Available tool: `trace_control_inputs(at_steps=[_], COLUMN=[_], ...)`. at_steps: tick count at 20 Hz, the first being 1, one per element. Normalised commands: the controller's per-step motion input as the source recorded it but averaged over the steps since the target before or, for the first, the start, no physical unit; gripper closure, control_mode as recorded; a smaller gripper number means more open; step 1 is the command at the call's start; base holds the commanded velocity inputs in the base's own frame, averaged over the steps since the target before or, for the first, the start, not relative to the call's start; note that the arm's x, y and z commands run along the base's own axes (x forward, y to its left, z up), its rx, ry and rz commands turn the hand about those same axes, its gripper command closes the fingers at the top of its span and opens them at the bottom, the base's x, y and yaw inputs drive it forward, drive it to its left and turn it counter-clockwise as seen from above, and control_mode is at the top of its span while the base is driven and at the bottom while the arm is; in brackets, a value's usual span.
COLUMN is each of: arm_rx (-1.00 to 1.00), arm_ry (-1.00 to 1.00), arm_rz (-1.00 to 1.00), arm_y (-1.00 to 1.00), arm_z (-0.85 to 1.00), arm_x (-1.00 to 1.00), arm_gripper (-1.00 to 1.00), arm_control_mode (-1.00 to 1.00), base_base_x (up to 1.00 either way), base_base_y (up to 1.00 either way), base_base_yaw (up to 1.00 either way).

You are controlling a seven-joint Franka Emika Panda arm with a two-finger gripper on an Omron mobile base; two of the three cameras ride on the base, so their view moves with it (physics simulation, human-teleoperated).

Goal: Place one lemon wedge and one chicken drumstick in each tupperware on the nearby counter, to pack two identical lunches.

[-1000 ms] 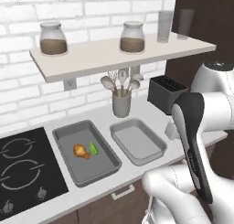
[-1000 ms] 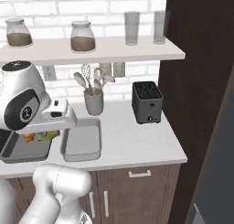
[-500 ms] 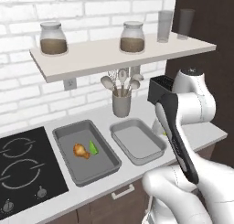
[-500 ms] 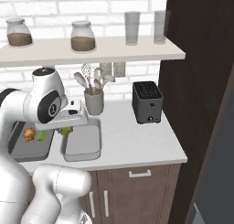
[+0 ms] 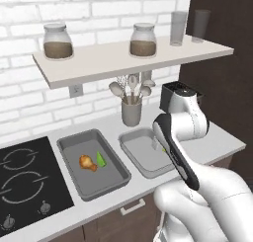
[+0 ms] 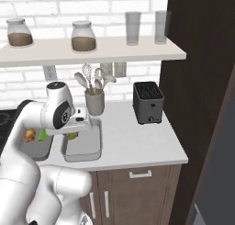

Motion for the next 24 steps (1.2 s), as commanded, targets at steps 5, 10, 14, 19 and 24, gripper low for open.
trace_control_inputs(at_steps=[5,10,14,19,24], arm_rx=[0.0,0.0,0.0,0.0,0.0], arm_ry=[0.0,0.0,-0.05,-0.02,0.0], arm_rz=[0.0,0.0,0.0,0.0,0.0], arm_y=[0.0,0.0,-0.01,0.0,0.0], arm_z=[-0.34,-0.26,-0.23,-0.23,-0.32], arm_x=[0.01,0.25,0.65,0.71,0.35], arm_gripper=[1.0,1.0,1.0,1.0,1.0], arm_control_mode=[-1.0,-1.0,-1.0,-1.0,-1.0], base_base_x=[0.0,0.0,0.0,0.0,0.0], base_base_y=[0.0,0.0,0.0,0.0,0.0], base_base_yaw=[0.0,0.0,0.0,0.0,0.0])
